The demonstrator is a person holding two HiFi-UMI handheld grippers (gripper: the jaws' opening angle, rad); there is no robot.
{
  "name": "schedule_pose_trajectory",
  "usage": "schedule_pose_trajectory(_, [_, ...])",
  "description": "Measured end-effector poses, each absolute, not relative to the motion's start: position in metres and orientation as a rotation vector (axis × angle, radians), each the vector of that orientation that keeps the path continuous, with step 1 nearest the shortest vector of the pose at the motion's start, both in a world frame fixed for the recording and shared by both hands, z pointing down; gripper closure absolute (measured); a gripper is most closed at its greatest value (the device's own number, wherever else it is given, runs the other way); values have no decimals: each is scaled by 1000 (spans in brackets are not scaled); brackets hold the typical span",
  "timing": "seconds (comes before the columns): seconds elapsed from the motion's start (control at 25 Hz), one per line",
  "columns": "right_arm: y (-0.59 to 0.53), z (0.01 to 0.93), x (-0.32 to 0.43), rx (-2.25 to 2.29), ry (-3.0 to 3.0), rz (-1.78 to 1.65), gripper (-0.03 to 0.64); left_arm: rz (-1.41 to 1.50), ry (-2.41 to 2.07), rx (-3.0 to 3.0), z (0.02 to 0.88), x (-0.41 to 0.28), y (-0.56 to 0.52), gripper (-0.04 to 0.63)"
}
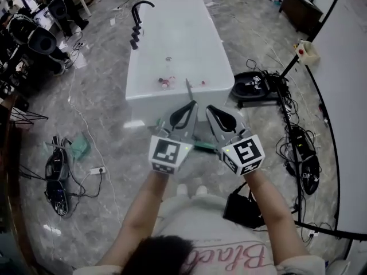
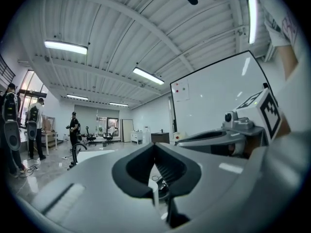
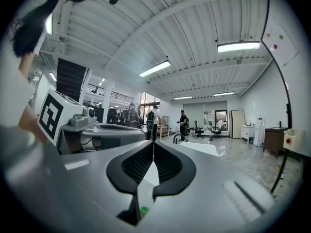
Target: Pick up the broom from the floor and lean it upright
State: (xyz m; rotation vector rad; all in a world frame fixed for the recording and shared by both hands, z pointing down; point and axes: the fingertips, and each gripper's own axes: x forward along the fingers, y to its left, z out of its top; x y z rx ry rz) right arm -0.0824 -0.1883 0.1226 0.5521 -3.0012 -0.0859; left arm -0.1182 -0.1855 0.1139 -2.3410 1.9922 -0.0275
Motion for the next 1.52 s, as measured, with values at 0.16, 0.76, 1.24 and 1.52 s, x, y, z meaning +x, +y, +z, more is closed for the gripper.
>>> schedule_pose_trajectory(0.16, [-185,98,-82,588,-3025,-111,614,23,1990,-2343,99,-123,-179,595])
schedule_pose_trajectory(0.76, [-184,72,-75,703,-2945,-268,615,99,1884,-2393,71,-95,-195,595])
schedule_pose_trajectory(1.24, [-189,77,-62,755,-2934,-171,617,105,1936,-2381,71,-94,-187,595])
schedule_pose_trajectory(1.52, [-185,76,-59,765,-2939,-162,617,103,1936,-2387,73,-94,-182,595])
